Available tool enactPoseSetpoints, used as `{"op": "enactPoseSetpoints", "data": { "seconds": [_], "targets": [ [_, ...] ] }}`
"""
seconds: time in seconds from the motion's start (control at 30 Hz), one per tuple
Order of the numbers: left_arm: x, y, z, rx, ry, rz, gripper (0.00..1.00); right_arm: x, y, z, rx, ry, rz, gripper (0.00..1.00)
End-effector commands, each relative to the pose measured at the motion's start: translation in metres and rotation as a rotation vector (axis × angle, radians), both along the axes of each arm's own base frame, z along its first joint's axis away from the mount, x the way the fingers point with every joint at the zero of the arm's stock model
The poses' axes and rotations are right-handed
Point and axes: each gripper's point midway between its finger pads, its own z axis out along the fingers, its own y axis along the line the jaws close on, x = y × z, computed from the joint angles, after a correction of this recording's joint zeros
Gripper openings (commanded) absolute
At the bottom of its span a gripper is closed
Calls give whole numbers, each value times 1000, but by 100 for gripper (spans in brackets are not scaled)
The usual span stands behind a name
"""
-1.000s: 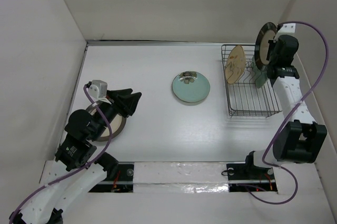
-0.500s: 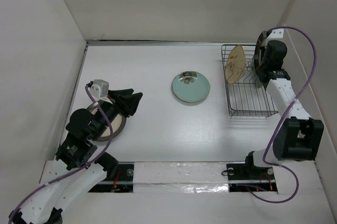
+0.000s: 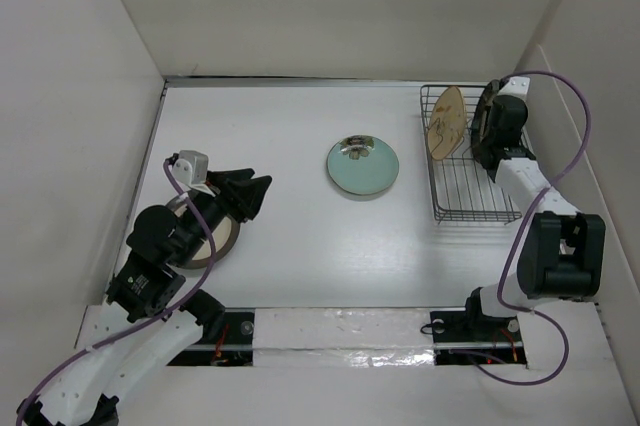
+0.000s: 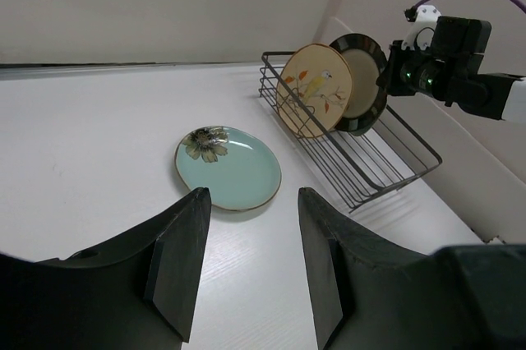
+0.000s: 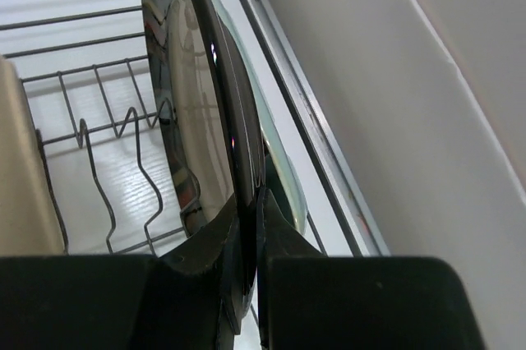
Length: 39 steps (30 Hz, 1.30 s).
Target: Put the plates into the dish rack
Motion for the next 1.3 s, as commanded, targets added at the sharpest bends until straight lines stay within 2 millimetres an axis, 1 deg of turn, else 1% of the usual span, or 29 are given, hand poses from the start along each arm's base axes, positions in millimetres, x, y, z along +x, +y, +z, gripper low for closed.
{"op": "enactPoseSetpoints", "data": {
  "seconds": [0.0,0.03,0.07,0.13,0.17,0.2,0.23,0.3,0.37,0.4,0.43,0.5,0.53,0.57,0.6,0.63,0.67,0.7,0.73,0.77,0.8,0.83,0.93,0.97,1.0,1.07,1.1,1.2,1.27],
  "targets": [
    [0,-3,17,-30,-39,-10,44,10,1,53,80,-279,-62,2],
    [0,-2,17,-28,-36,-6,44,9,0,49,89,-274,-79,6],
    [1,-2,16,-27,-33,-4,44,11,0,48,130,-293,-102,22],
    [1,-1,15,-27,-33,1,44,9,-1,45,159,-279,-132,41],
    [1,-1,16,-28,-36,2,44,9,0,56,182,-311,-140,58],
    [1,-1,15,-27,-35,2,44,8,0,60,191,-321,-146,64],
    [6,2,13,-24,-26,33,44,7,1,78,212,-365,-141,76],
    [8,2,10,-15,-15,38,44,3,8,94,237,-384,-135,82],
    [10,2,9,-10,-11,44,44,-1,19,116,267,-432,-112,84],
    [11,3,9,-11,-10,50,44,-10,27,137,280,-479,-89,84],
    [12,4,8,-8,-8,62,44,-13,46,147,299,-499,-43,83],
    [14,5,6,-3,0,70,43,-24,75,160,363,-546,36,46],
    [14,6,6,-2,-1,78,42,-27,110,162,404,-542,125,24],
    [15,7,6,-1,-1,82,37,-31,132,160,462,-544,177,0],
    [16,7,5,-1,0,88,33,-35,155,156,505,-539,232,0],
    [18,8,4,-1,4,101,30,-40,179,139,540,-504,287,0],
    [19,9,3,2,6,104,23,-48,225,130,624,-472,383,0],
    [19,9,3,5,9,107,19,-52,247,122,671,-456,421,0],
    [20,9,2,7,15,110,14,-52,269,95,702,-393,453,0],
    [20,9,3,6,14,110,5,-65,313,83,788,-336,558,0],
    [21,12,3,1,13,122,1,-69,338,78,836,-318,616,0],
    [22,15,4,-7,8,135,0,-71,373,51,873,-224,690,6],
    [20,25,10,-32,-6,177,0,-95,451,21,887,-67,832,18],
    [19,28,12,-42,-15,189,0,-95,479,3,882,-9,867,31],
    [17,36,17,-64,-34,218,0,-111,506,-4,898,29,921,39],
    [16,43,20,-83,-46,247,2,-125,541,-21,961,109,985,55],
    [15,46,22,-91,-50,261,6,-126,564,-38,984,144,1007,60],
    [12,53,25,-115,-67,281,21,-145,608,-56,1079,243,1086,68],
    [13,51,24,-109,-67,276,28,-155,635,-76,1112,305,1101,70]
  ]
}}
